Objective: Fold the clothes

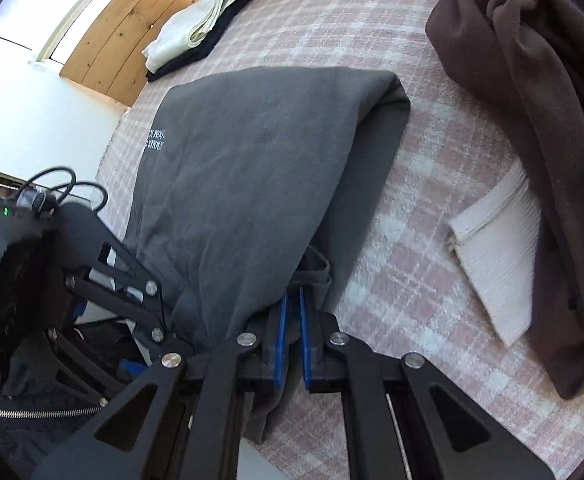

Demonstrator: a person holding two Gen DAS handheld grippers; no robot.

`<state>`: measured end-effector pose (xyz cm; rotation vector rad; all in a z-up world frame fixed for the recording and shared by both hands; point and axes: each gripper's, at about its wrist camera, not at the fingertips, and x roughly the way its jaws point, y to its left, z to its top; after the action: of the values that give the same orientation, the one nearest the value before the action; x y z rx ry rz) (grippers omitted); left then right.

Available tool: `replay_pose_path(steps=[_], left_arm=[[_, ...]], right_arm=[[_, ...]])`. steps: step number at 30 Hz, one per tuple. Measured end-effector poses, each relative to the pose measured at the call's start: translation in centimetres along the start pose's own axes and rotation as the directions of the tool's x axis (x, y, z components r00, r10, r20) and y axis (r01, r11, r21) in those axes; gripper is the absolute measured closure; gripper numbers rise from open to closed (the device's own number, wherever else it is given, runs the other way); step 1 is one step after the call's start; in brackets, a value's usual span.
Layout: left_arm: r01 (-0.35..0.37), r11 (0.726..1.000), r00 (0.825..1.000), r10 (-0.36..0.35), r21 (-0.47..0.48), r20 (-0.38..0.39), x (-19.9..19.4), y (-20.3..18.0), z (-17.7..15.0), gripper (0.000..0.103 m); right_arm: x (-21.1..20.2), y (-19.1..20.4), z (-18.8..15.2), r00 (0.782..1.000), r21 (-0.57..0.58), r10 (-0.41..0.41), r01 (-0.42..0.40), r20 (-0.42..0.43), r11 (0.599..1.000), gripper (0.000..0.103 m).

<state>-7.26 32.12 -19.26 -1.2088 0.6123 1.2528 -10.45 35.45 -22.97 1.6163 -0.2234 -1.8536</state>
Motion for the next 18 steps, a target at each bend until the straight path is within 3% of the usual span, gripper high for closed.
replay_pose_path(steps=[3, 7, 14, 16, 18], left_arm=[[-0.007, 1.0, 1.0, 0.007, 0.006, 0.001, -0.1, 0.2, 0.0, 0.083], [-0.046, 0.998, 0.999, 0.046, 0.046, 0.001, -1.8, 1.2, 0.6, 0.083], [-0.115, 0.987, 0.993, 0.115, 0.116, 0.006, -4.8, 3.0, 1.8, 0.08], [-0.134, 0.982, 0.991, 0.134, 0.136, 0.008, -5.7, 3.5, 2.1, 0.08], [-0.139, 0.976, 0.99, 0.141, 0.166, -0.003, -6.1, 4.0, 3.1, 0.08]], right_arm=[[0.3, -0.8, 1.6, 0.999, 0.021, -0.03, 0.03, 0.013, 0.999, 0.1], [-2.2, -0.6, 0.8, 0.998, 0.023, -0.045, 0.044, 0.044, 0.999, 0.099], [-4.4, 0.3, -6.3, 0.996, 0.092, 0.075, -0.079, 0.041, 0.993, 0.095], [-3.7, 0.8, -7.9, 0.997, 0.098, 0.068, -0.071, 0.033, 0.993, 0.078], [-3.1, 1.1, -9.1, 0.998, 0.102, 0.049, -0.052, 0.029, 0.993, 0.071]])
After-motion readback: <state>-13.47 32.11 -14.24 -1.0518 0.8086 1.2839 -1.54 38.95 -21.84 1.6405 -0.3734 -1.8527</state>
